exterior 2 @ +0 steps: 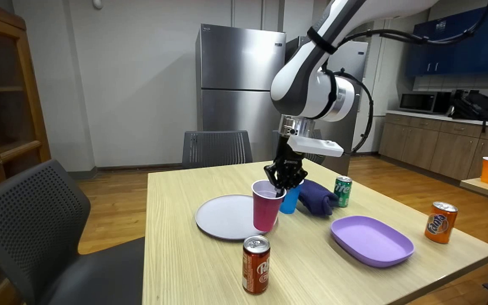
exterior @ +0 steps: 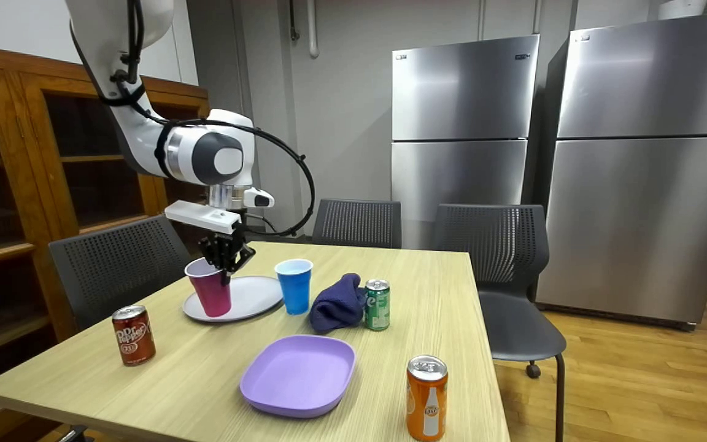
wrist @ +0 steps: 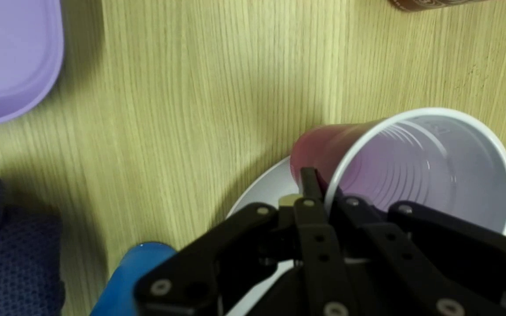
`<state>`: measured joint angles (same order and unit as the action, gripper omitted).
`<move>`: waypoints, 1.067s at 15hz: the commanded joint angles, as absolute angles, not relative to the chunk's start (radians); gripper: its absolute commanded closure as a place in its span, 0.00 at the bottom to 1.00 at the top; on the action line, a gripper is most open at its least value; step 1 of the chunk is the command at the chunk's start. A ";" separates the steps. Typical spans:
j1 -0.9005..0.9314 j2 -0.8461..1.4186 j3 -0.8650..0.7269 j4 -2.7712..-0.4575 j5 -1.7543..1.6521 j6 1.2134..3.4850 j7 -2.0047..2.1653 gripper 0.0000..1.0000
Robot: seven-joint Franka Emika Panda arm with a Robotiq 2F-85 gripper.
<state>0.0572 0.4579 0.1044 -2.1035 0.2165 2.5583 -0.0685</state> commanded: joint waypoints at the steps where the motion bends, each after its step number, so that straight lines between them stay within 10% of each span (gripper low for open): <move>1: 0.062 0.524 0.110 -2.011 0.200 2.513 -0.032 0.99; 13: 0.071 0.605 0.104 -1.906 0.196 2.456 0.001 0.99; 14: 0.071 0.608 0.104 -1.902 0.196 2.448 0.002 0.71; 16: 0.070 0.610 0.104 -1.895 0.196 2.437 0.002 0.65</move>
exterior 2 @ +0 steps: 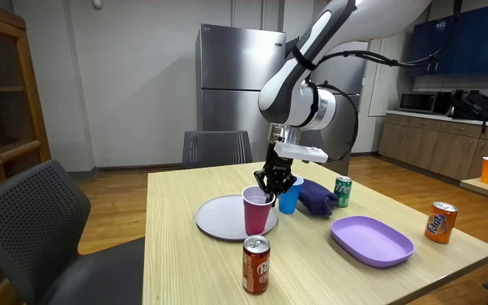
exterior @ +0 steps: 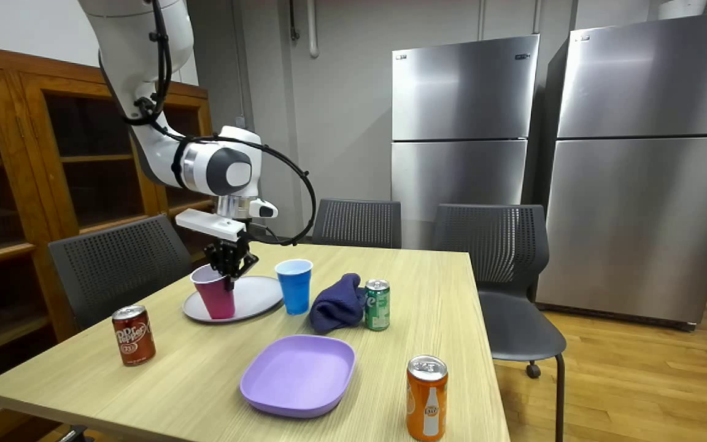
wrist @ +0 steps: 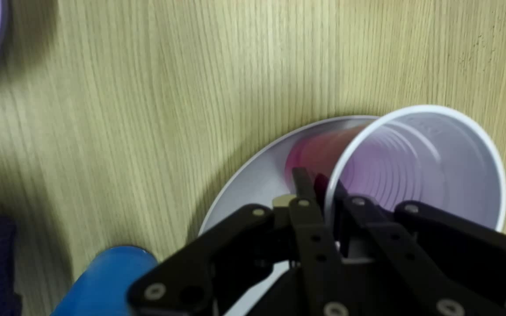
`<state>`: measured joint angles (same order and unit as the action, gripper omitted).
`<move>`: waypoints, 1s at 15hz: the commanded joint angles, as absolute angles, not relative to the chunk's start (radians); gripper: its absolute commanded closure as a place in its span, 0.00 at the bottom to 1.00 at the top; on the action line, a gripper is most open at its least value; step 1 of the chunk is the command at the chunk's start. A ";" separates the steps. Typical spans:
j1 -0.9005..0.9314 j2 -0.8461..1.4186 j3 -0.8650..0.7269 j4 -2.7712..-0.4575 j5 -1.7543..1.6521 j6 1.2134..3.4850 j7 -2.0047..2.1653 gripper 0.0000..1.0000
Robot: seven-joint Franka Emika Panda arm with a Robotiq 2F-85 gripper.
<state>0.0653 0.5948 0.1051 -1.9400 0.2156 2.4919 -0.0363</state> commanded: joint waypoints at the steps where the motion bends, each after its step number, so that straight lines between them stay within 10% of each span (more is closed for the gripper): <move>1: 0.068 0.609 0.105 -1.893 0.198 2.430 0.001 0.57; 8: 0.047 0.554 0.114 -1.920 0.213 2.390 -0.028 0.04; 15: 0.020 0.467 0.116 -1.946 0.224 2.333 -0.059 0.00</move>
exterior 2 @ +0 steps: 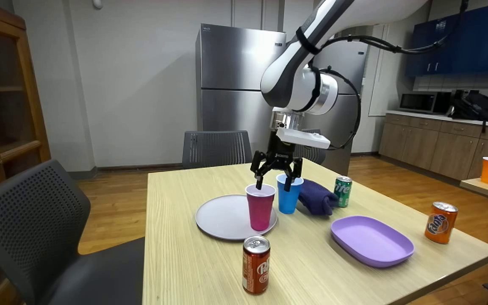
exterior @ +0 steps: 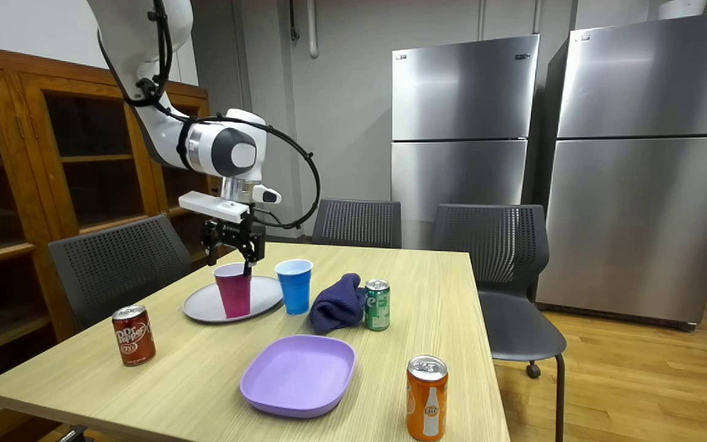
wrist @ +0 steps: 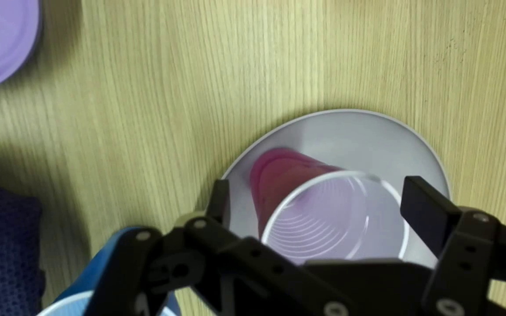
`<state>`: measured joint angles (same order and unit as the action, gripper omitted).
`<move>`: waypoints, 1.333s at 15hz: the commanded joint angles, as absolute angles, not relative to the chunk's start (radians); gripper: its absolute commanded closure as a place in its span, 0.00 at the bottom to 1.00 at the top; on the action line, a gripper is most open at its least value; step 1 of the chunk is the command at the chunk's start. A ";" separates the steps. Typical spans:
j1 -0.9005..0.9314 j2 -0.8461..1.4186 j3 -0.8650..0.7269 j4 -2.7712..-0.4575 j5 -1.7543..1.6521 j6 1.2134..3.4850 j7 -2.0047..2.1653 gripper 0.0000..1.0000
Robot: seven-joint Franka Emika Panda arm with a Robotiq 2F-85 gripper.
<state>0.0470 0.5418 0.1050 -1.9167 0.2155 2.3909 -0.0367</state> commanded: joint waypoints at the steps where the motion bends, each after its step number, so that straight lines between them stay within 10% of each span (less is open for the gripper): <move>1: 0.015 0.453 0.113 -1.946 0.224 2.322 -0.063 0.00; 20: -0.032 0.373 0.085 -1.952 0.218 2.222 -0.149 0.00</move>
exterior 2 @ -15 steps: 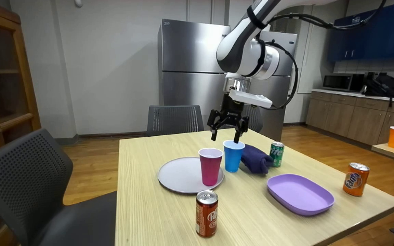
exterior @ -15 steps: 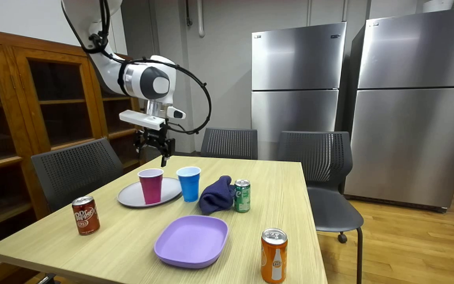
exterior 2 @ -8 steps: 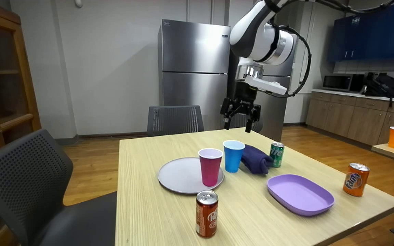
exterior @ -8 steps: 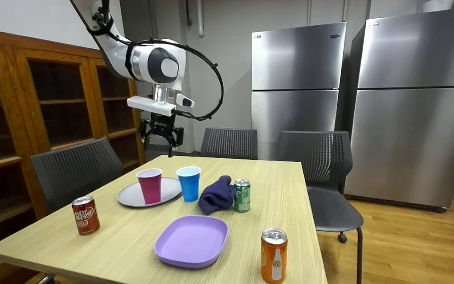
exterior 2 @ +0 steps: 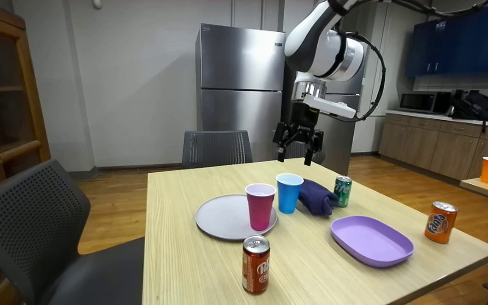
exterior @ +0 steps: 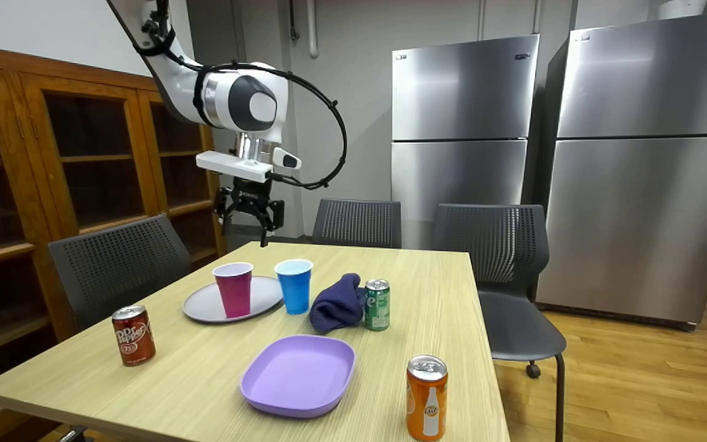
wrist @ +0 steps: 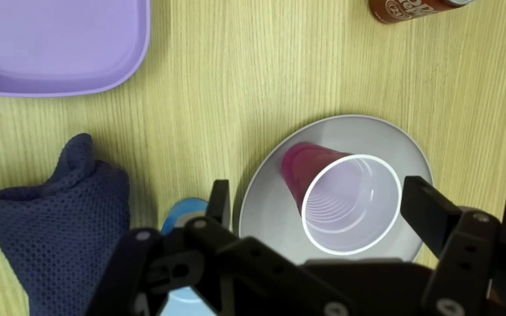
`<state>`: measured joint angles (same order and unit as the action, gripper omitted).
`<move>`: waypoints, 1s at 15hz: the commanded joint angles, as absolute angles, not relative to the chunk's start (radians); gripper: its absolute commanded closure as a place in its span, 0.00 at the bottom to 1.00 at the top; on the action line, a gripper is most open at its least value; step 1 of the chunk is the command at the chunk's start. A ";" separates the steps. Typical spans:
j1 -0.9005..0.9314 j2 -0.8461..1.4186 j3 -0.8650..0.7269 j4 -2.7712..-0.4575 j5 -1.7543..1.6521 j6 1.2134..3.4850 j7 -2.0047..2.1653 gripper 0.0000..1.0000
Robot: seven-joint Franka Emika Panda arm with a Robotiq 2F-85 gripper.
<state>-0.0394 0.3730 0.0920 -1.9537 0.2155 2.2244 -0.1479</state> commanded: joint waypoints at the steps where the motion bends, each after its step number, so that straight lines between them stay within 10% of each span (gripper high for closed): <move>1: -0.032 0.373 0.085 -1.952 0.218 2.222 -0.149 0.00; 15: 0.012 0.605 0.029 -1.702 0.130 2.350 -0.009 0.00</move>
